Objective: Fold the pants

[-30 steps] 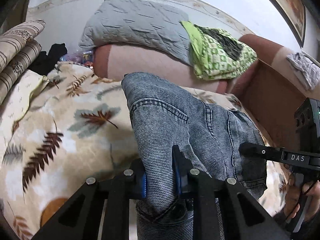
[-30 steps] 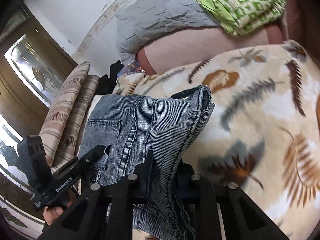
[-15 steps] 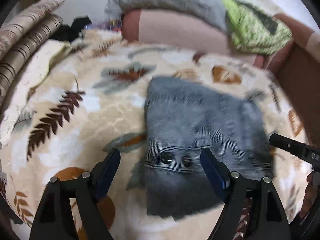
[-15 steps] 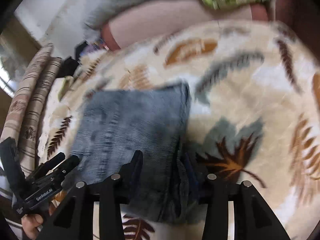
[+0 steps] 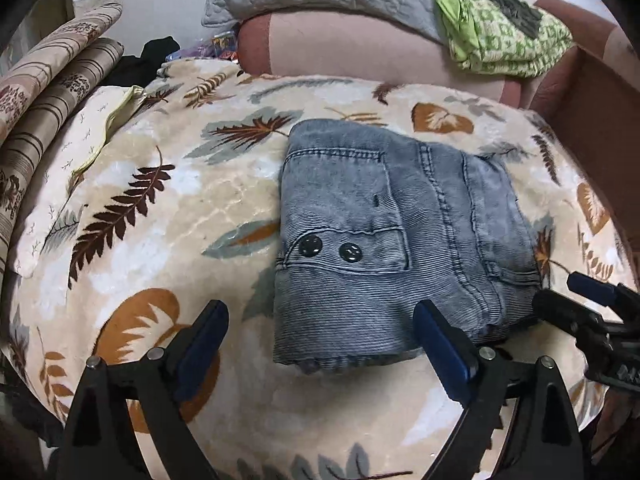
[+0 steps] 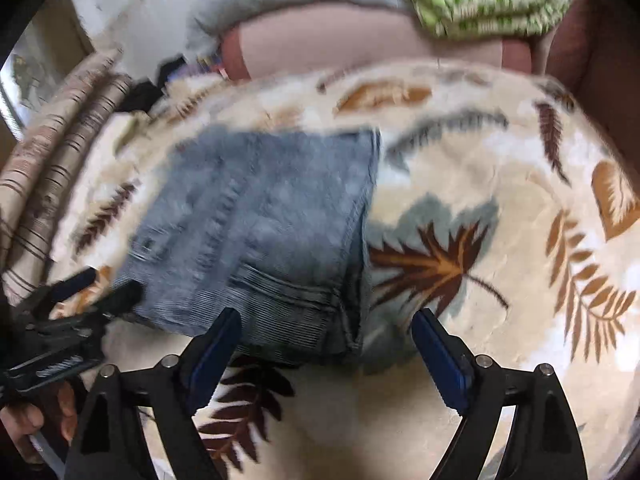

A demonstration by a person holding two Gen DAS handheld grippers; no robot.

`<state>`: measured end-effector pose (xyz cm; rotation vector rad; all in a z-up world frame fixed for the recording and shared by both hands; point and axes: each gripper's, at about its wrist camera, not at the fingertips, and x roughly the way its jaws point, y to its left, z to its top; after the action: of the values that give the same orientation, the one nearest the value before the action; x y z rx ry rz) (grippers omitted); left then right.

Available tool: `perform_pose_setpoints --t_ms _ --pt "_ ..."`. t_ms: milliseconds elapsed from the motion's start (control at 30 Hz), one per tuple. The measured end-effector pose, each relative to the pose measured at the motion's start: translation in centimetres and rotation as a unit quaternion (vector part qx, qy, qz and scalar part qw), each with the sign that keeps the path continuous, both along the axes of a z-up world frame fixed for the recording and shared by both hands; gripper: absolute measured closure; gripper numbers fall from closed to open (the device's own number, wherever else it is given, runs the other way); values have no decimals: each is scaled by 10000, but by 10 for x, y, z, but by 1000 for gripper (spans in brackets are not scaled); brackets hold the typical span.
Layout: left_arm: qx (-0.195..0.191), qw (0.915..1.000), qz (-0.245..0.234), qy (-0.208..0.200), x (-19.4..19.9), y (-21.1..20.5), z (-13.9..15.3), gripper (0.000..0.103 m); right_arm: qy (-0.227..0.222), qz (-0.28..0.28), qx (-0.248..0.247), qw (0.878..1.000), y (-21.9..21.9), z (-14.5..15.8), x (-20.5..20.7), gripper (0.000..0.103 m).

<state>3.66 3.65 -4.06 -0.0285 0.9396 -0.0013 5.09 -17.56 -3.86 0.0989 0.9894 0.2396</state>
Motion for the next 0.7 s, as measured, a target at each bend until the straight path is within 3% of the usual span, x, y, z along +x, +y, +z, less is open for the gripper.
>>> perform_pose_setpoints --t_ms 33,100,167,233,300,433,700 --pt "19 10000 28 63 1 -1 -6 9 -46 26 41 10000 1 0 -2 2" --pt "58 9995 79 286 8 -3 -20 9 135 69 -221 9996 7 -19 -1 0" --pt "-46 9995 119 288 6 0 -19 9 881 117 -834 9925 15 -56 11 0" --pt "-68 9997 122 204 2 1 -9 9 537 216 -836 9948 19 -44 2 0" --pt "30 9999 116 89 -3 0 0 9 424 219 -274 9985 12 -29 -6 0" --pt "41 9999 107 -90 -14 -4 13 9 -50 -178 -15 9998 -9 -5 -26 0" --pt "82 9990 108 -433 -33 -16 31 9 -1073 -868 350 9898 -58 22 -65 0"
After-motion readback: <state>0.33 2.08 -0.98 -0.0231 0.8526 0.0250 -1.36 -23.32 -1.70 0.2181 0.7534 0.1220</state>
